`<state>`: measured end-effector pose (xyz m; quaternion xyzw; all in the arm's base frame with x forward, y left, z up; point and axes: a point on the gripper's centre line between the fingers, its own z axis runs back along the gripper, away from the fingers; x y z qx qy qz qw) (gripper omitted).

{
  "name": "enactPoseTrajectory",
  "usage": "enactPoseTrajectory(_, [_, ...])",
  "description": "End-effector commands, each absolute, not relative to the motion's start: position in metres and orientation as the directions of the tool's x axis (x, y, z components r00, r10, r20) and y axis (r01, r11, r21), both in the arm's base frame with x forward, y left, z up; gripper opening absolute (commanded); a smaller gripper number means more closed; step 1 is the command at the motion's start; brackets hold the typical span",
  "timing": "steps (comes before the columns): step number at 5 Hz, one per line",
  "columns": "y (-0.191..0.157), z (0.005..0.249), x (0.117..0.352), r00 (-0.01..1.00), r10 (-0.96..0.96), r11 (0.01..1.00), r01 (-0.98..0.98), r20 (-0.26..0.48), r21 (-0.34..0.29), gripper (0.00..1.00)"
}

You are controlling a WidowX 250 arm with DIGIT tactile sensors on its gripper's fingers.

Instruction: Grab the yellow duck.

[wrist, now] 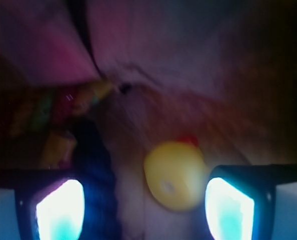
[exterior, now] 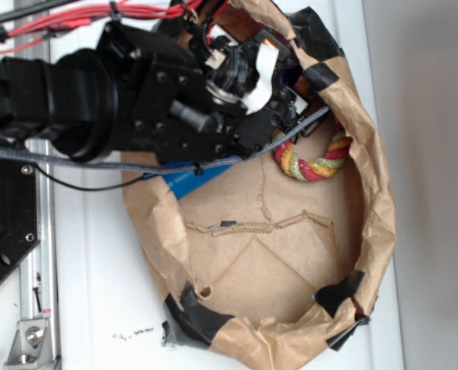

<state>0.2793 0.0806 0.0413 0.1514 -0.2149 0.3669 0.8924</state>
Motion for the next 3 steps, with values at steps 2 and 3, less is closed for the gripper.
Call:
enactPoseTrajectory(2, [0.119, 0.031, 0.26, 0.56, 0.728, 0.566, -0.817, 0.396, 0.113, 1.0])
enactPoseTrajectory(3, [0.133, 0.026, 0.253, 0.533, 0.752, 0.535, -0.837, 0.387, 0.114, 1.0])
